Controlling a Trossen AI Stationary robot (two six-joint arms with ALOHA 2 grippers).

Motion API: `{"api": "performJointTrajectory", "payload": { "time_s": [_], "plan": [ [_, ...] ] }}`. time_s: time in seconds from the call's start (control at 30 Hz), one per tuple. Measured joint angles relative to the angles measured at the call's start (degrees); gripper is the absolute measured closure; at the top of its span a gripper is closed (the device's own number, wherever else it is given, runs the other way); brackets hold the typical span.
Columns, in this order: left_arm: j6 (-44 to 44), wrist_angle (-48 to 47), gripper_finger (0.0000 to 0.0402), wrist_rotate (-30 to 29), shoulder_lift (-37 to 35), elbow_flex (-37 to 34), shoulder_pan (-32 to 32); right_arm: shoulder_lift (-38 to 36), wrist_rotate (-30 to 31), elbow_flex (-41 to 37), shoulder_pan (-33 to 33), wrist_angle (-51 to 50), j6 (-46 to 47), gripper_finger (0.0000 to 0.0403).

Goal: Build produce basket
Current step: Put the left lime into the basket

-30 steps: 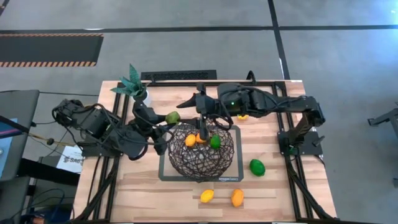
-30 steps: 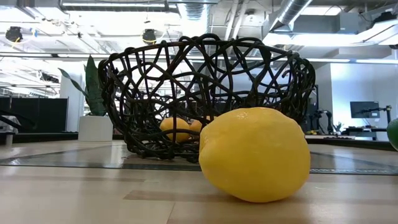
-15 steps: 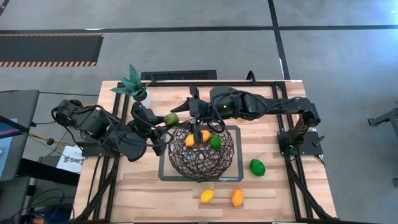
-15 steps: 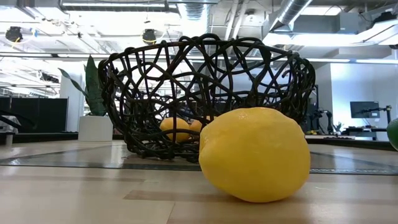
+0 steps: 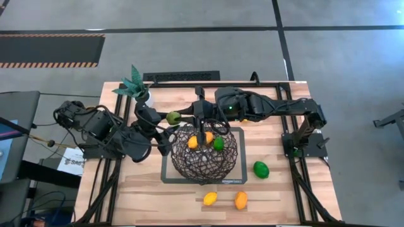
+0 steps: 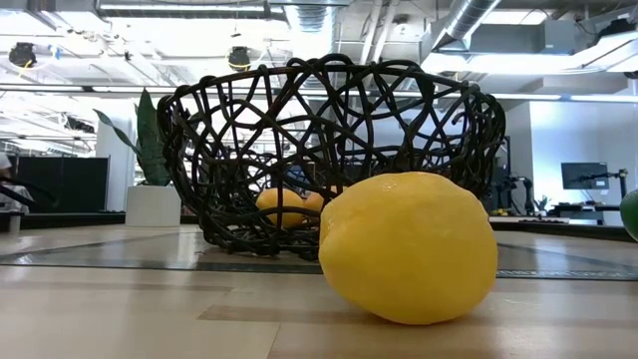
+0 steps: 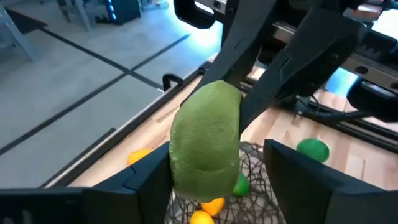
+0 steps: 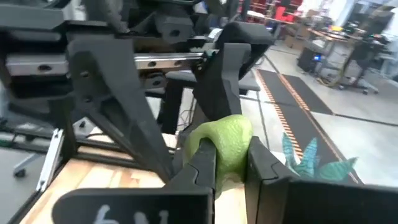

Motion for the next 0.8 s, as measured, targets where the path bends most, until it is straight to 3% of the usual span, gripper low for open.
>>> {"api": "performJointTrajectory", "payload": {
  "time_s": [0.17,0.37,0.57,0.8],
  "plan": [
    [3.72,4.15,0.0161,-0.70,-0.06,0.17,0.01,0.02,5.88,-0.05,-1.59,-8.53,-0.02,0.0367],
    [5.87,2.34,0.0162,-1.43,-0.07,0.13,0.00,-0.07,15.00,0.03,-4.57,-24.84,5.33,0.0367],
    [3.28,-3.36,0.0162,-5.56,-0.09,0.13,0.62,0.72,15.72,-0.38,-4.45,-47.15,15.76,0.0371],
    [-4.70,-13.08,0.0162,-6.85,-0.09,0.11,3.30,0.77,15.58,-0.19,1.16,-55.92,26.96,0.0371]
  ]
}}
